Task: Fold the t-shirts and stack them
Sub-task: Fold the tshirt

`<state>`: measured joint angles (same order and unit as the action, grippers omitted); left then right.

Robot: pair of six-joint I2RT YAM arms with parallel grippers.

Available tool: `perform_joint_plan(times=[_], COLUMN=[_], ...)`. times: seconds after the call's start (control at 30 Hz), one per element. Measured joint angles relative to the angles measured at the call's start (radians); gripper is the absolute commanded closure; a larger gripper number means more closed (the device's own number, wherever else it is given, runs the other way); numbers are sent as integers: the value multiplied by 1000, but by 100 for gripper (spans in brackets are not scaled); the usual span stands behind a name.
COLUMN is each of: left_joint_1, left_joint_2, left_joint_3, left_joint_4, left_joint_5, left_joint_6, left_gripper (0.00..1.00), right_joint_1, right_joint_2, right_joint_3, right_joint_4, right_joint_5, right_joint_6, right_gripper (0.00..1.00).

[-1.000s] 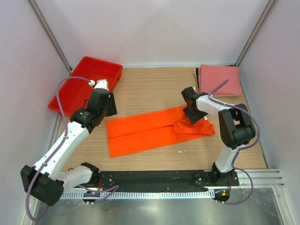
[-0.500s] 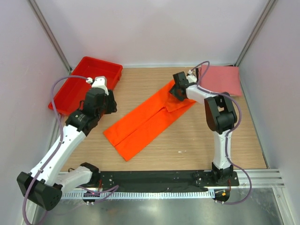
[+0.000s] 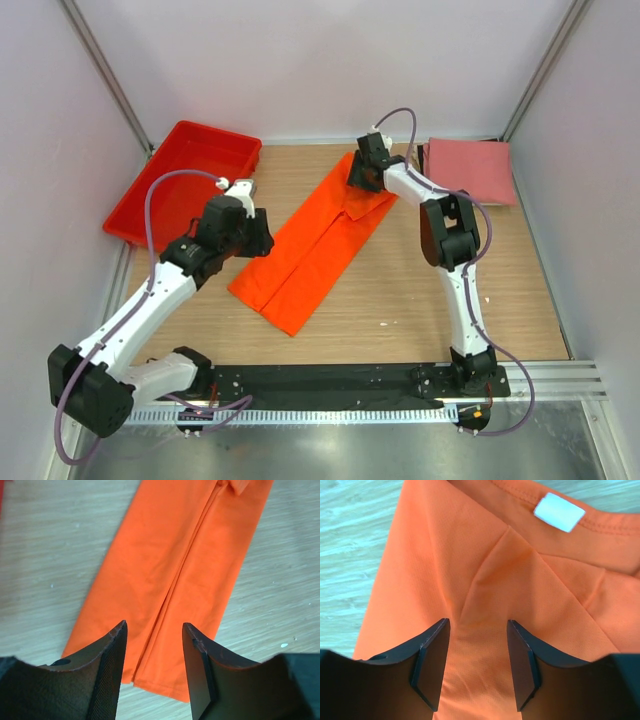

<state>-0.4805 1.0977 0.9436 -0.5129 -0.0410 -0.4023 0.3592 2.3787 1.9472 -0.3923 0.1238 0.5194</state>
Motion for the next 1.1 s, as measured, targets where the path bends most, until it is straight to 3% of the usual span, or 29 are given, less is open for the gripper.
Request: perform_joint_plan(times=[0.17,0.3,0.57,0.77,0.87,1.1], left_joint_1=[45,200,418,512,514,514], left_joint_2=[58,74,127,116,85,190], left_joint_3=[87,91,90,39,-6,1], left_joint_4=[10,56,119,166,172,166], left_joint_5=[22,112,294,357,365,482], left_joint_6=[34,2,-43,-85,-101,-106], left_gripper=[49,48,48,44,44,45], right_joint_1=[10,40,315,592,668,777], right_joint_2=[-104,-263,-543,-578,-578,-578], right_joint_3=[-101,-223,-477,-705,-739,-756], right_joint_4=[-46,-105,-199,-240,-277,-264], right_joint_5=[35,76,129,137,144,144], right_joint_6=[32,122,445,667,743,882], right_gripper=[44,47,51,52,52,52])
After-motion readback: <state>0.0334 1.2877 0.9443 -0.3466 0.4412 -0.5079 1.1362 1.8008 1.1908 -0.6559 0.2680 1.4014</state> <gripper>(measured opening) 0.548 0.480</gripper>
